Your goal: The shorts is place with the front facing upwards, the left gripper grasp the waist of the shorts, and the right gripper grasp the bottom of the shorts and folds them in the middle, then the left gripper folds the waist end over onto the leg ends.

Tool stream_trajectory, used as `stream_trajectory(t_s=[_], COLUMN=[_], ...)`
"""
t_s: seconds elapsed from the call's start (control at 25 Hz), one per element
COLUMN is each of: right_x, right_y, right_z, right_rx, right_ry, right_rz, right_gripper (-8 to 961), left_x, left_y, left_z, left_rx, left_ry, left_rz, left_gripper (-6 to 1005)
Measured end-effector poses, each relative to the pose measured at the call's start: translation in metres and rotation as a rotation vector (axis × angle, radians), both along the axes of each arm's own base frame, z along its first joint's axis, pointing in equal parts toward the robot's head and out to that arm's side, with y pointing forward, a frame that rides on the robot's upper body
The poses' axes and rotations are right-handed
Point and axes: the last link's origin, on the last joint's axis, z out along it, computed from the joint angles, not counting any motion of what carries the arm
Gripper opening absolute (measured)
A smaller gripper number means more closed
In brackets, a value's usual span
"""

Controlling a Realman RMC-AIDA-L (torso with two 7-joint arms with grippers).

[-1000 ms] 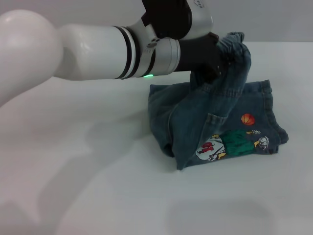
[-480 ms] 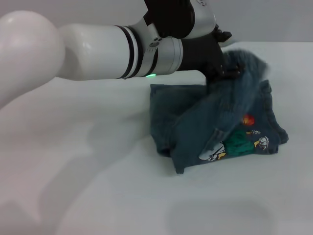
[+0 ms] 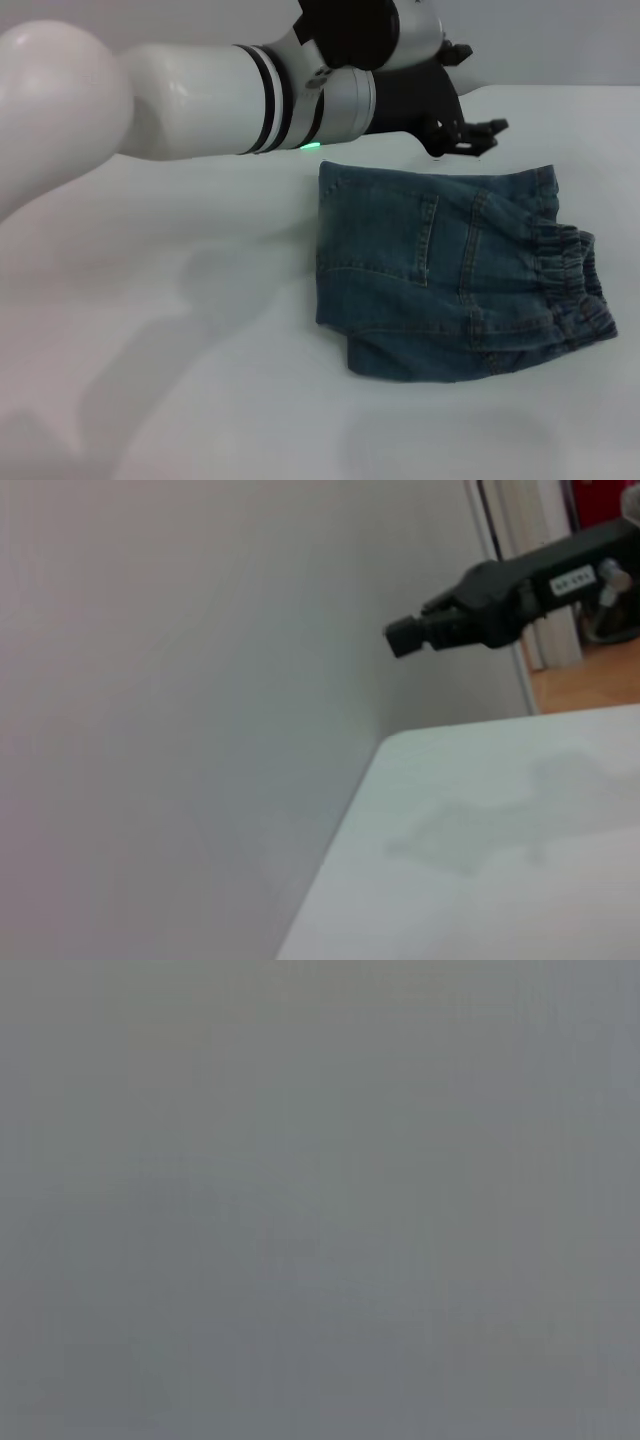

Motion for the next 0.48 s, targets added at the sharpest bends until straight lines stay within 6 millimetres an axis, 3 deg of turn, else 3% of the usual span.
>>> stream_trajectory(t_s=[0.2,0.48], right_x=[-0.013,-0.062], right_y=[-0.002,-0.006], right_z=[0.000,0.017], right_rx=[-0.033,-0.129], right_ry=[0.006,-0.098], right_rz=[0.074,0.180], right_gripper=[17,18], left_x=[-0.003,-0.014], left_y=[0.008,0.024], left_z=[0.010,0.029], left_rx=[0.070,0.226], left_ry=[-0.062,-0.171], left_rz=[0.029,0.100], left_gripper=[824,822])
